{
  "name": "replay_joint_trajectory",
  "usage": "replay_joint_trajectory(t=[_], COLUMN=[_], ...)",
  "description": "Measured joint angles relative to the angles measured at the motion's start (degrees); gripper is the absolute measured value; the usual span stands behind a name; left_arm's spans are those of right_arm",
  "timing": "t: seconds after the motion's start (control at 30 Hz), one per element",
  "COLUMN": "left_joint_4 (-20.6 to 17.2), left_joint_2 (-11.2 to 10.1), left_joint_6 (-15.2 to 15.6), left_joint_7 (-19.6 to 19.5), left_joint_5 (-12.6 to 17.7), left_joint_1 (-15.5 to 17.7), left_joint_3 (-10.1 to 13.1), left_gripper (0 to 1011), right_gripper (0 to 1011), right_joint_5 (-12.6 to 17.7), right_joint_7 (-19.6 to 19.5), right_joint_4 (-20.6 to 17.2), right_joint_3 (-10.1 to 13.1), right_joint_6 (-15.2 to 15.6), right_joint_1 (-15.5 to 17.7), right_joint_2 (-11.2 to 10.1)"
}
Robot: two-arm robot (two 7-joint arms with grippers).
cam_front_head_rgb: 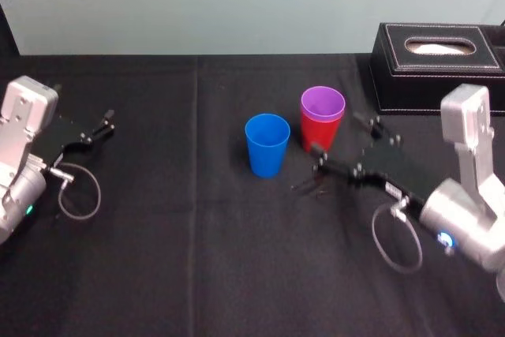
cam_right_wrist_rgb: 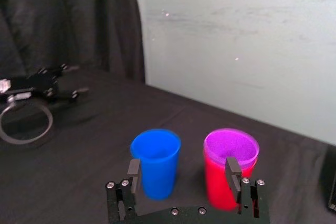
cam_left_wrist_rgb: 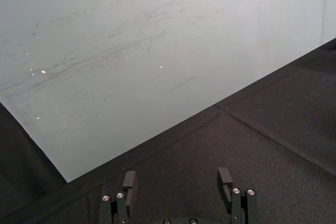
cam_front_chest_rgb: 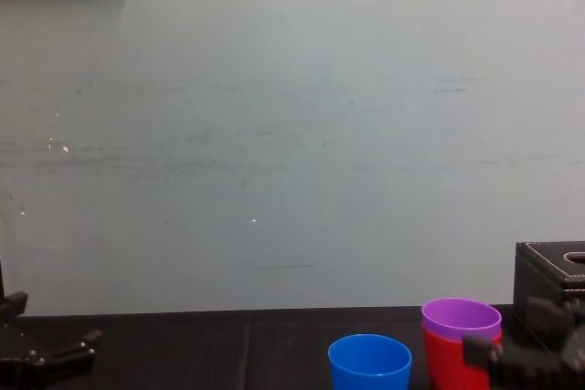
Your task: Stack the three plastic cups sequentially using one hand.
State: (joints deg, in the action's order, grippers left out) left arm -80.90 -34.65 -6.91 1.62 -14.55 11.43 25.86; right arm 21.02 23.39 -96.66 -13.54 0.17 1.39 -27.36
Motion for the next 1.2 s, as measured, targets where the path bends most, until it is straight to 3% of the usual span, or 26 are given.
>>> replay_joint_trajectory(t=[0.23,0.57,1.2], left_joint_4=[0.00,0.00,0.00], left_joint_2=[0.00,0.00,0.00], left_joint_6=[0.00,0.00,0.00], left_joint_7=[0.00,0.00,0.00], left_joint_5=[0.00,0.00,0.00], left_joint_1=[0.00,0.00,0.00], left_joint_3=[0.00,0.00,0.00], left_gripper=[1005,1005,1005], right_gripper=[1003,1003,1003], right_joint_5=[-0.82,-4.40,-6.93], right_joint_7=[0.41,-0.38,-2.72], right_joint_4=[0.19,1.83,6.79], right_joint_3=[-1.01,-3.22,-6.85], right_joint_6=[-2.22,-3.26,2.20], right_joint_1=[2.68,1.95,-4.49], right_joint_2=[-0.85,0.24,6.33])
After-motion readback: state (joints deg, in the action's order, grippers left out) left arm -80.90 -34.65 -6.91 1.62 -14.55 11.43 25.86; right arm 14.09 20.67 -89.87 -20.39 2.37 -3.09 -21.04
